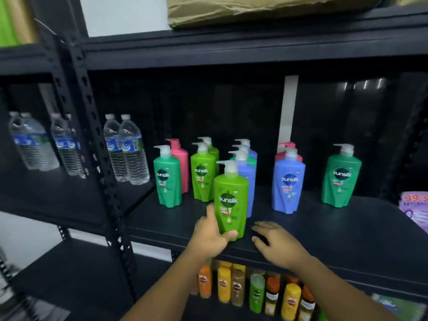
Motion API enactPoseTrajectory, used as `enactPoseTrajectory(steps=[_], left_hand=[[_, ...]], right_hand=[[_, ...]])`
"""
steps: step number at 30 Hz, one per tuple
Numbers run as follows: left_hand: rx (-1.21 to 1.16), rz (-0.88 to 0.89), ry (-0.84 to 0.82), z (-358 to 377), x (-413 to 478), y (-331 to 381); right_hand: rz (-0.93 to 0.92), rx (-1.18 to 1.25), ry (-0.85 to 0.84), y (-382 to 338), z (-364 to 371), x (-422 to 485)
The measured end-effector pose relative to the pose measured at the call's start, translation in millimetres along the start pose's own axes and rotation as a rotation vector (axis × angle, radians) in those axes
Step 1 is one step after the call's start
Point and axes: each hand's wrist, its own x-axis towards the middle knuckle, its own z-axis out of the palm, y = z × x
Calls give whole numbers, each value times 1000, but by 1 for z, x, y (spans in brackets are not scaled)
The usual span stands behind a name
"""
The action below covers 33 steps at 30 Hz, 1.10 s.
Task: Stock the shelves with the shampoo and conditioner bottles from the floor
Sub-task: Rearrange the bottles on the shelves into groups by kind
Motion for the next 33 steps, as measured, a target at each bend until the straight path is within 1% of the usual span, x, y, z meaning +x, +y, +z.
enactPoseTrajectory(steps=[4, 9, 18, 23, 27, 30, 33], left_hand=[[-24, -23, 19, -31, 15, -29], [-68, -23, 33, -52, 39, -49], [-125, -47, 128, -50, 86, -64], [-107, -61, 148, -46, 91, -68], [-87, -36, 173, -44, 88, -67], [-98, 27, 264, -42, 81, -71], [-92, 80, 468, -39, 69, -75]], right_hand=[[79, 11, 61, -23, 12, 12], [93, -32, 53, -23, 12, 6], [127, -56, 77, -21, 16, 9], [139, -56, 79, -21, 19, 8], [148, -51, 82, -24, 17, 8], [171, -15, 96, -25, 15, 8], [232, 37, 113, -24, 13, 7]])
